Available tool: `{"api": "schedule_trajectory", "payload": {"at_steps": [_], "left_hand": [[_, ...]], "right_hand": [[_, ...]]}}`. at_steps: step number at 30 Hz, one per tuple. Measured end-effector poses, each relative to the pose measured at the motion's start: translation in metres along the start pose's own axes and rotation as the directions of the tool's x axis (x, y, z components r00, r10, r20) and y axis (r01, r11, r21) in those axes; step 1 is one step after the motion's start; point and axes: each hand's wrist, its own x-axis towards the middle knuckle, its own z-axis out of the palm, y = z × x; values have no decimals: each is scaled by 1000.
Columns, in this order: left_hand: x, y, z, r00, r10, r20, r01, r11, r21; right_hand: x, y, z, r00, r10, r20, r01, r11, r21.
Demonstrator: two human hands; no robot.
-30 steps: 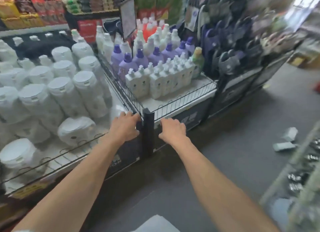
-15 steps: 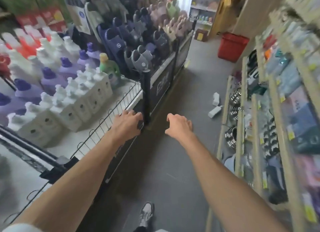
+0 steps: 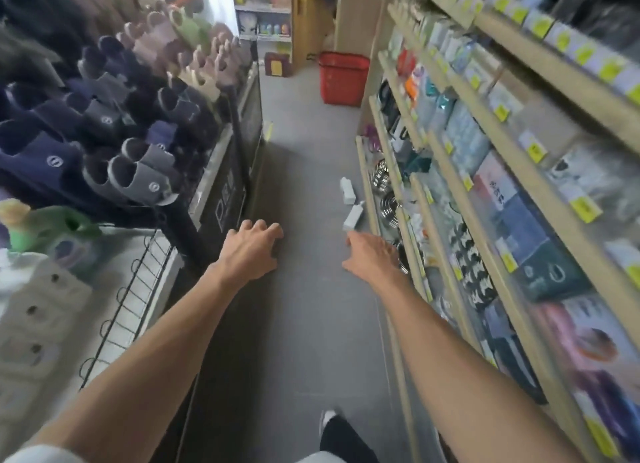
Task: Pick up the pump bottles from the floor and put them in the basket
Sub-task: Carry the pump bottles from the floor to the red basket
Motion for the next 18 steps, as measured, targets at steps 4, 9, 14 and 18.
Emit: {"api": "schedule_trajectory", "payload": {"at_steps": [4,9,14,18], "left_hand": [[81,12,-2,999,33,14,-33,999,19],[177,22,-8,999,33,17,-33,999,28],[266,22,-22,999,32,-19,-32,999,14],[323,14,-26,1000,8,2,-8,1000,17]], "right_hand": [[70,27,-9,999,38,-5,-38,999,4],[162,52,-26,1000,13,-17,-13,1000,7],[247,77,-43,1000,10,-20,-10,1000,-3],[307,86,-46,1000,12,25,-12,1000,-8]]}}
